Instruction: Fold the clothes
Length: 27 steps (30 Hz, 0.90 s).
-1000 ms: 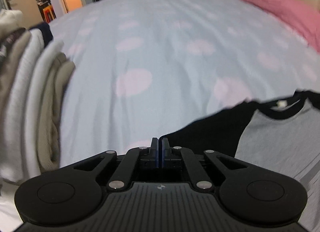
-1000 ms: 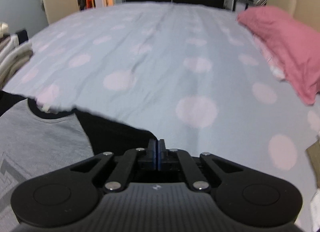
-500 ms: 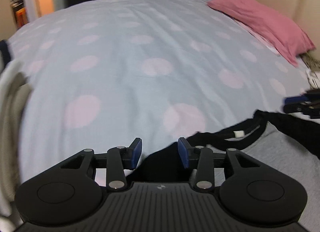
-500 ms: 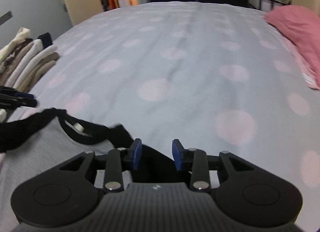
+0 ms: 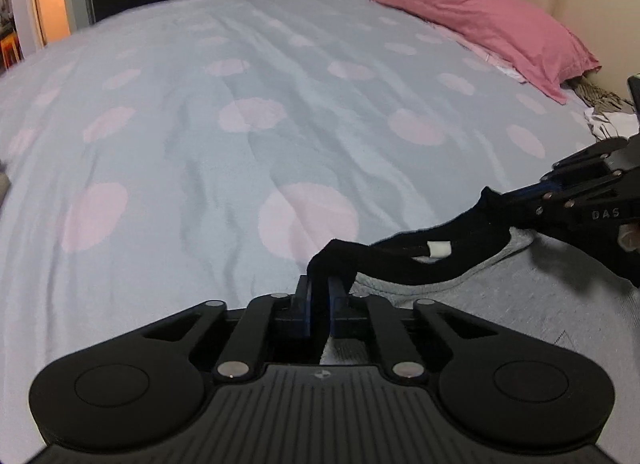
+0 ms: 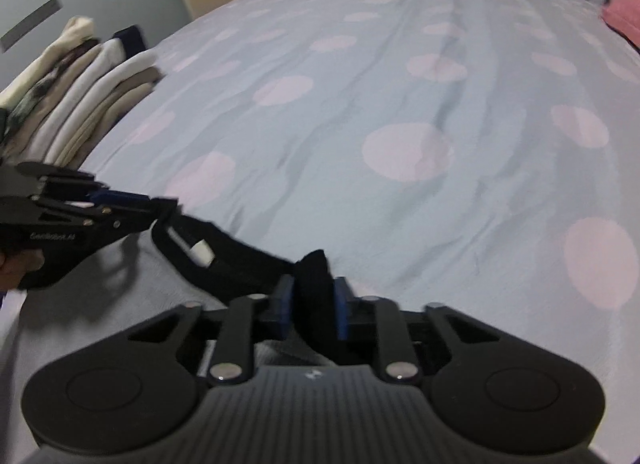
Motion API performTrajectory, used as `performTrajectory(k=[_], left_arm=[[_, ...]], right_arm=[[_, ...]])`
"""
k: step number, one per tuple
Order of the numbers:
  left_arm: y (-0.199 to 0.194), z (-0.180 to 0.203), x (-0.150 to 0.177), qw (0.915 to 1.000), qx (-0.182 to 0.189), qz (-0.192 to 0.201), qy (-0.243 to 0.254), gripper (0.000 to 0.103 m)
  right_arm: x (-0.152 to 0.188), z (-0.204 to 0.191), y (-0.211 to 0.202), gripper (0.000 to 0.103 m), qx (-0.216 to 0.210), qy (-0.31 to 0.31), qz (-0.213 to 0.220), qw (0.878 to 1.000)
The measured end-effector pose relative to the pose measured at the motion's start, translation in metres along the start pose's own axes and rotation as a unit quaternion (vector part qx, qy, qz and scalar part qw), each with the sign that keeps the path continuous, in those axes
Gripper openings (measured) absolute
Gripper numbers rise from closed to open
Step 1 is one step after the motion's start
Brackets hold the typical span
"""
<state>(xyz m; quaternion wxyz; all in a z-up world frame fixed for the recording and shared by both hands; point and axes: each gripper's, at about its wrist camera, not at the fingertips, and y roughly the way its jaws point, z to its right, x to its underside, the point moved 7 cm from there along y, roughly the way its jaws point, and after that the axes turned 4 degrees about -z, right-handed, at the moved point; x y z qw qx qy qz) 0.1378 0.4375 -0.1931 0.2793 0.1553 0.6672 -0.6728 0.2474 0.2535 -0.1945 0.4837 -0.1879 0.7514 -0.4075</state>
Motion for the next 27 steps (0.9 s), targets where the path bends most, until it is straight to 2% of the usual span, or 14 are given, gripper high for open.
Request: performTrajectory(k=[1, 5, 7, 10, 11, 12, 13, 15, 19, 23, 27], left_arm=[[-0.007, 0.001, -0.003, 0.9998, 0.001, 0.019, 0.001, 0.004], [-0.03, 0.0, -0.014, 0.9965, -0.008, 0.083, -0.003, 0.004], [-0.022, 0.001, -0.015, 0.9975, -0.017, 0.069, -0.001, 0.004], [0.0, -0.001, -0.012, 0.9989, -0.036, 0.026, -0.011, 0.011], [0.005, -0.004, -0.01, 0.9988, -0.044, 0.012, -0.019, 0.014], [0.01, -0.007, -0.007, 0.9983, -0.052, -0.002, -0.026, 0.019], [-0.001, -0.011, -0.005, 0.9981, -0.056, 0.0, -0.027, 0.022], [-0.023, -0.018, 0.0, 0.9975, -0.064, 0.004, -0.028, 0.041], [-0.068, -0.034, 0.009, 0.9962, -0.08, 0.011, -0.031, 0.043], [-0.113, -0.05, 0.018, 0.9946, -0.096, 0.019, -0.034, 0.046], [-0.187, -0.085, 0.049, 0.9889, -0.141, 0.012, -0.045, 0.046]], right_arm=[[-0.001, -0.002, -0.006, 0.004, 0.008, -0.012, 0.01, 1.0], [-0.011, -0.004, -0.039, 0.004, 0.031, -0.036, 0.085, 0.995], [-0.013, -0.002, -0.043, 0.004, 0.045, -0.038, 0.097, 0.994], [-0.013, 0.003, -0.03, 0.006, 0.057, -0.029, 0.081, 0.995], [-0.011, 0.004, -0.024, 0.009, 0.061, -0.022, 0.07, 0.995], [-0.009, 0.005, -0.017, 0.018, 0.066, -0.015, 0.059, 0.996], [-0.007, 0.006, -0.013, 0.032, 0.074, -0.009, 0.052, 0.996], [-0.003, 0.01, -0.017, 0.036, 0.099, 0.0, 0.055, 0.994], [0.007, 0.022, -0.05, 0.042, 0.101, 0.034, 0.063, 0.992], [0.032, 0.031, -0.098, 0.045, 0.1, 0.072, 0.058, 0.991], [0.07, 0.026, -0.142, 0.05, 0.092, 0.109, 0.035, 0.989]])
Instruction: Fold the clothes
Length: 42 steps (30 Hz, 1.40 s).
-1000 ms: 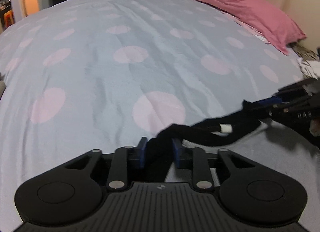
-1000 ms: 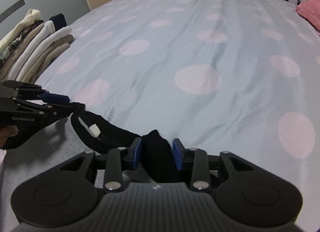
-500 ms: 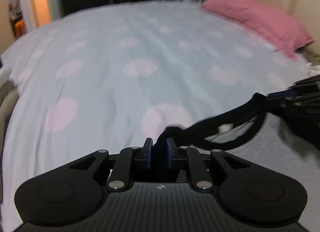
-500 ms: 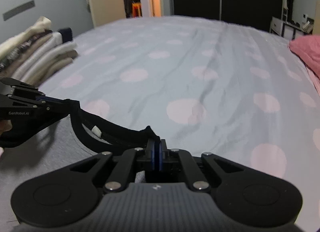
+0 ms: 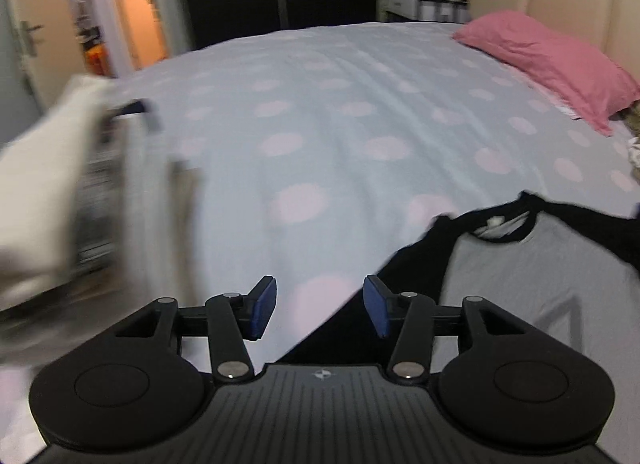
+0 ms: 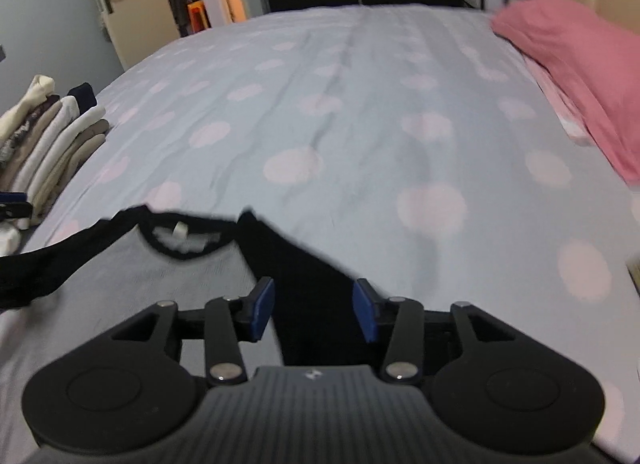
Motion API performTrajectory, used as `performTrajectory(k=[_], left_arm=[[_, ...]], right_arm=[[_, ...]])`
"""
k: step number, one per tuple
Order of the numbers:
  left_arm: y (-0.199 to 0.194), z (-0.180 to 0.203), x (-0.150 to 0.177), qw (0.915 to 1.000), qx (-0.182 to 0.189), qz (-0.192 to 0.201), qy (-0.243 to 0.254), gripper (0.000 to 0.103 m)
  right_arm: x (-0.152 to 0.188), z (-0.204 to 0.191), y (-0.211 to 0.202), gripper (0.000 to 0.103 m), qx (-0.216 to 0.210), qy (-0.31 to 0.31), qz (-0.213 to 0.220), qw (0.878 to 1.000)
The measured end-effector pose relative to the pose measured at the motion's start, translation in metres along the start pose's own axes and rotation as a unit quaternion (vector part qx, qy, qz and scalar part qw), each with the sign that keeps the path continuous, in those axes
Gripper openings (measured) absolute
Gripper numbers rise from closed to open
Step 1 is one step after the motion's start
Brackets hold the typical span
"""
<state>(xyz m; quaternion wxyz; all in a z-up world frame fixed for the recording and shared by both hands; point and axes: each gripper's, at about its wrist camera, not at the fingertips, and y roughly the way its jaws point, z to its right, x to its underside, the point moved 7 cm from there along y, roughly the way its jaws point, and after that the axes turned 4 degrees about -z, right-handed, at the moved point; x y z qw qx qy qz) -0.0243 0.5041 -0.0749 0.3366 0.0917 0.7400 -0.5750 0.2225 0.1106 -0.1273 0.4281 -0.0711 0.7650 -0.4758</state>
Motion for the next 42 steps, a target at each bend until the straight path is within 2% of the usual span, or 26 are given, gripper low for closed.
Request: performTrajectory(k=[1, 4, 8, 12, 16, 21, 23, 29, 30, 32, 35, 39, 42], left_arm=[[-0.014, -0.016, 0.008, 0.9999, -0.015, -0.004, -0.007, 0.046], [-0.051, -0.064, 0.034, 0.9965, -0.065, -0.017, -0.05, 0.046], [-0.087, -0.126, 0.077, 0.985, -0.107, -0.014, -0.135, 0.047], [-0.107, -0.178, 0.126, 0.9655, -0.136, -0.009, -0.222, 0.047], [-0.108, -0.214, 0.16, 0.9445, -0.159, -0.02, -0.287, 0.047], [-0.097, -0.246, 0.196, 0.9207, -0.167, -0.049, -0.349, 0.047], [-0.093, -0.253, 0.206, 0.9145, -0.174, -0.058, -0.361, 0.047], [-0.073, -0.252, 0.216, 0.9112, -0.153, -0.094, -0.371, 0.044], [-0.07, -0.251, 0.217, 0.9105, -0.149, -0.101, -0.372, 0.033], [-0.07, -0.25, 0.217, 0.9085, -0.138, -0.105, -0.38, 0.018], [-0.08, -0.248, 0.21, 0.9109, -0.14, -0.089, -0.378, 0.004], [-0.102, -0.244, 0.193, 0.914, -0.142, -0.046, -0.377, 0.003], [-0.122, -0.234, 0.172, 0.9145, -0.113, -0.007, -0.388, 0.003]], right_arm=[[0.01, -0.001, -0.01, 0.054, 0.0, 0.004, -0.009, 1.0], [0.04, -0.006, -0.039, 0.056, 0.001, 0.013, -0.034, 0.999], [0.075, -0.024, -0.068, 0.057, -0.01, 0.024, -0.071, 0.997], [0.101, -0.048, -0.093, 0.06, -0.03, 0.028, -0.089, 0.995], [0.114, -0.065, -0.102, 0.061, -0.035, 0.021, -0.089, 0.995], [0.114, -0.079, -0.091, 0.061, -0.029, 0.004, -0.092, 0.995], [0.113, -0.084, -0.086, 0.061, -0.029, -0.003, -0.093, 0.995], [0.107, -0.095, -0.073, 0.061, -0.034, -0.018, -0.098, 0.994], [0.106, -0.096, -0.071, 0.061, -0.035, -0.02, -0.099, 0.994], [0.104, -0.098, -0.069, 0.061, -0.036, -0.021, -0.098, 0.994], [0.103, -0.099, -0.067, 0.061, -0.038, -0.024, -0.097, 0.994], [0.103, -0.098, -0.068, 0.061, -0.039, -0.023, -0.095, 0.994], [0.102, -0.097, -0.07, 0.061, -0.041, -0.02, -0.092, 0.995]])
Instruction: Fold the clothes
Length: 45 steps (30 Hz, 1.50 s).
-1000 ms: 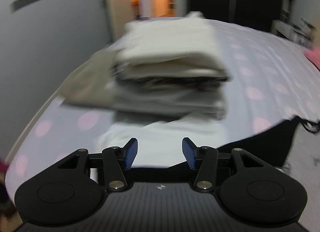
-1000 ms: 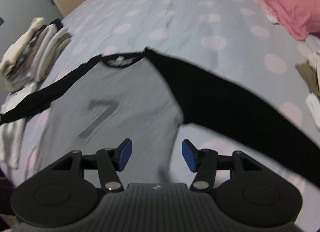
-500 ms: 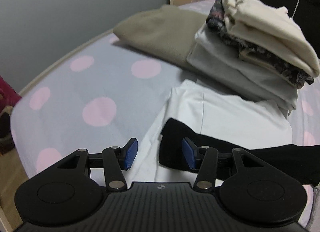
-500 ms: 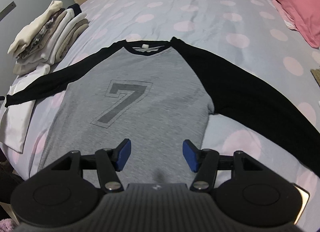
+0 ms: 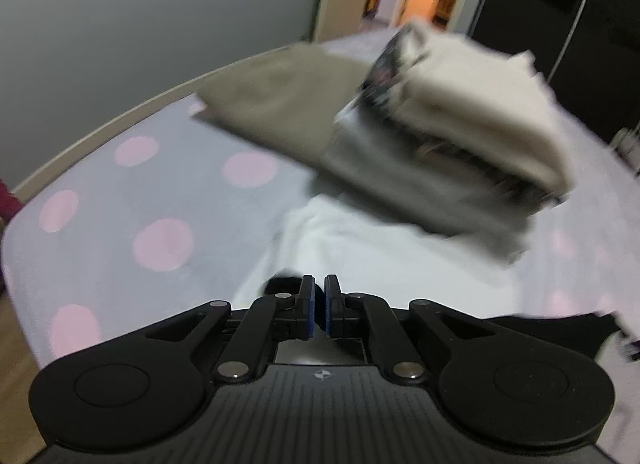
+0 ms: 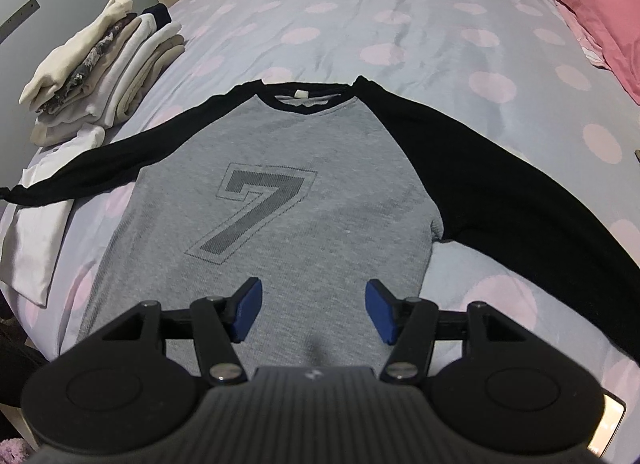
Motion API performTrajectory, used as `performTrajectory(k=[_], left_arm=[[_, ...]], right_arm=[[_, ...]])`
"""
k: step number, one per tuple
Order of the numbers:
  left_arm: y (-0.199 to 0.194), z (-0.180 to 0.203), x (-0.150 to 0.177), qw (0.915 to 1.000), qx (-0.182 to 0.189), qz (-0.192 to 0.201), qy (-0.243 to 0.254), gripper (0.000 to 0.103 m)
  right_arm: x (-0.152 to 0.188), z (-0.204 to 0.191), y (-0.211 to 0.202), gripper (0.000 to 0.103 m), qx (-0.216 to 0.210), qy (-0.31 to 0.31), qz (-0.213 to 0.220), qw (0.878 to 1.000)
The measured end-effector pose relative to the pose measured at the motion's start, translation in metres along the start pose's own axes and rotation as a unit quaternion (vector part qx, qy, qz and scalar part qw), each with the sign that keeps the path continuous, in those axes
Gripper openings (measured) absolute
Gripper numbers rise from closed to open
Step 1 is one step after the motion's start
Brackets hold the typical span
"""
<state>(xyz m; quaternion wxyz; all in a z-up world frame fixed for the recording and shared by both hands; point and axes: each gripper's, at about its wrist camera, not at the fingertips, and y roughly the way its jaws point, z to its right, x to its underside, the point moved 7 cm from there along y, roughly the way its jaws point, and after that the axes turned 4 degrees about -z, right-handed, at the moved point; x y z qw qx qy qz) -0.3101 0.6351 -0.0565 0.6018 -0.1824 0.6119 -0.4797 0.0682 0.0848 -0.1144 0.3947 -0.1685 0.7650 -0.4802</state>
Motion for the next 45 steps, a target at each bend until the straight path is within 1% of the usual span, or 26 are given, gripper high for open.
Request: performTrajectory(k=[3, 6, 9, 13, 17, 20, 23, 25, 27, 29, 32, 36, 38, 41, 43, 44, 45], left_arm=[[-0.027, 0.034, -0.011, 0.9977, 0.059, 0.032, -0.003, 0.002], [-0.052, 0.088, -0.016, 0.9922, 0.106, 0.052, 0.04, 0.002], [-0.077, 0.15, -0.017, 0.9824, 0.146, 0.07, 0.094, 0.002], [-0.115, 0.235, -0.019, 0.9628, 0.202, 0.092, 0.154, 0.002], [-0.138, 0.316, -0.012, 0.9414, 0.257, 0.091, 0.198, 0.002], [-0.149, 0.374, 0.004, 0.9234, 0.29, 0.088, 0.235, 0.002], [-0.145, 0.426, 0.031, 0.9066, 0.318, 0.067, 0.27, 0.002], [-0.137, 0.457, 0.055, 0.8963, 0.329, 0.051, 0.293, 0.002], [-0.126, 0.484, 0.08, 0.8884, 0.34, 0.028, 0.307, 0.002], [-0.105, 0.504, 0.107, 0.8816, 0.351, -0.001, 0.315, 0.002], [-0.07, 0.533, 0.15, 0.8716, 0.357, -0.042, 0.334, 0.002], [-0.029, 0.551, 0.209, 0.858, 0.354, -0.099, 0.359, 0.002], [-0.016, 0.547, 0.233, 0.8514, 0.351, -0.124, 0.369, 0.002], [0.0, 0.551, 0.253, 0.8438, 0.348, -0.154, 0.378, 0.003], [0.009, 0.553, 0.265, 0.8389, 0.347, -0.172, 0.382, 0.009], [0.009, 0.553, 0.266, 0.8375, 0.349, -0.177, 0.381, 0.018], [0.009, 0.551, 0.264, 0.8375, 0.352, -0.18, 0.378, 0.025]], right_arm=[[-0.001, 0.001, -0.002, 0.061, -0.001, 0.002, 0.003, 1.0], [-0.002, 0.002, -0.004, 0.061, -0.003, 0.006, 0.006, 1.0], [-0.006, 0.003, -0.009, 0.061, -0.008, 0.013, 0.013, 1.0], [-0.01, 0.008, -0.017, 0.061, -0.009, 0.018, 0.023, 1.0], [-0.015, 0.015, -0.023, 0.061, 0.0, 0.023, 0.027, 0.999], [-0.018, 0.021, -0.028, 0.062, 0.003, 0.029, 0.031, 0.999], [-0.022, 0.028, -0.032, 0.062, 0.004, 0.034, 0.034, 0.999], [-0.024, 0.032, -0.033, 0.064, 0.005, 0.037, 0.036, 0.999], [-0.026, 0.039, -0.032, 0.065, 0.009, 0.042, 0.038, 0.998], [-0.028, 0.046, -0.029, 0.065, 0.011, 0.051, 0.038, 0.998], [-0.031, 0.056, -0.021, 0.065, 0.011, 0.068, 0.031, 0.997], [-0.03, 0.068, -0.008, 0.065, 0.034, 0.076, 0.017, 0.996], [-0.029, 0.075, -0.002, 0.065, 0.046, 0.079, 0.01, 0.996], [-0.03, 0.082, 0.007, 0.065, 0.055, 0.086, 0.003, 0.995], [-0.031, 0.087, 0.012, 0.065, 0.06, 0.091, -0.002, 0.994], [-0.031, 0.09, 0.015, 0.065, 0.063, 0.093, -0.004, 0.994], [-0.031, 0.092, 0.018, 0.065, 0.066, 0.095, -0.006, 0.993]])
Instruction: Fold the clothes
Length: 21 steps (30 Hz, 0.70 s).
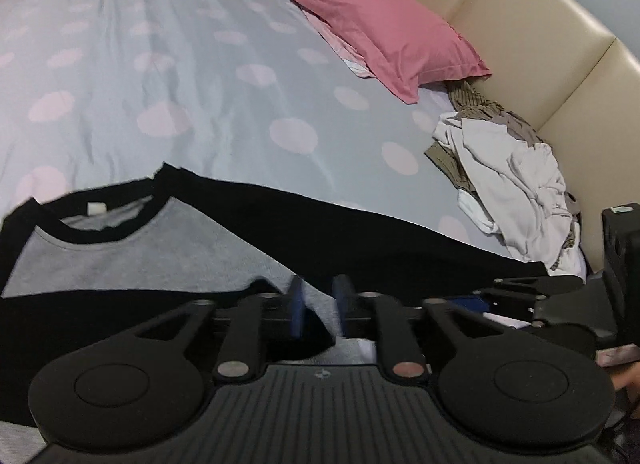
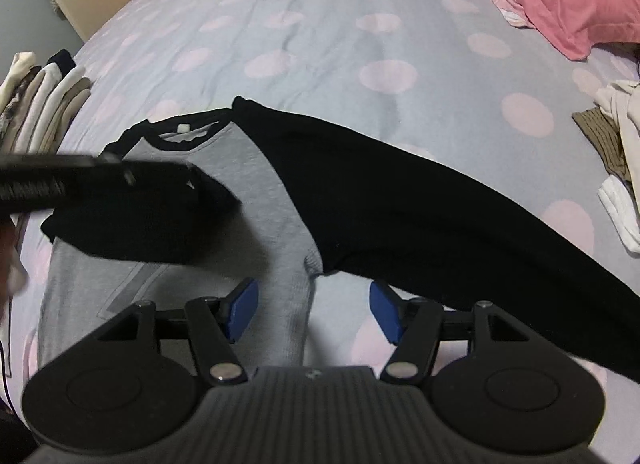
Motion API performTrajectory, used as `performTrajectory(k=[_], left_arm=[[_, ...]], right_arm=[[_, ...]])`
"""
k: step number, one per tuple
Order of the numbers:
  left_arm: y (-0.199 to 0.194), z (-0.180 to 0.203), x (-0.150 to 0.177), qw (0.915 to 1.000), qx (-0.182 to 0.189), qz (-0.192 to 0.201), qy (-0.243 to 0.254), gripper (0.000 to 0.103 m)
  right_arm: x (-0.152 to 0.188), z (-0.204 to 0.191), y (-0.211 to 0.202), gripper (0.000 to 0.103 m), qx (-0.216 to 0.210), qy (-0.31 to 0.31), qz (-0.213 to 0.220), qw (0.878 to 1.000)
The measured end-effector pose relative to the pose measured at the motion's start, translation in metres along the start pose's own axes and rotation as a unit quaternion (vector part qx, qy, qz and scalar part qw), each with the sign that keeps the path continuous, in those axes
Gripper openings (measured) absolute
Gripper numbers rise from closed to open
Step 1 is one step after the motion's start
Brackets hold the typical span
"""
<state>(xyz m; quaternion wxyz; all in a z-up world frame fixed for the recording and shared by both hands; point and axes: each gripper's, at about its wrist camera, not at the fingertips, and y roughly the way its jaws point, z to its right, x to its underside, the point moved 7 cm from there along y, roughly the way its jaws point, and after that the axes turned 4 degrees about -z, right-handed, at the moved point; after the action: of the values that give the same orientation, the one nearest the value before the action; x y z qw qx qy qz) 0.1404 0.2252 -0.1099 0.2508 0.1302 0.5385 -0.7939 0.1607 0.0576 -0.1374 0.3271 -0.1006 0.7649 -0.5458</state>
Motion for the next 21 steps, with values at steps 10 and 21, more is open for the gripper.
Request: performTrajectory(k=[10, 21], left_arm=[[-0.07, -0.092, -0.008, 0.9946, -0.099, 0.031, -0.013, 0.038], [-0.123, -0.241, 0.017, 0.9664, -0.23, 0.052, -0.102, 0.041]], right_arm=[[-0.029, -0.002, 0.014, 0.061, -0.035, -0.005, 0.033, 0.999], [-0.064, -0.022, 0.068, 0.045, -0.056, -0.047, 0.037, 0.997]])
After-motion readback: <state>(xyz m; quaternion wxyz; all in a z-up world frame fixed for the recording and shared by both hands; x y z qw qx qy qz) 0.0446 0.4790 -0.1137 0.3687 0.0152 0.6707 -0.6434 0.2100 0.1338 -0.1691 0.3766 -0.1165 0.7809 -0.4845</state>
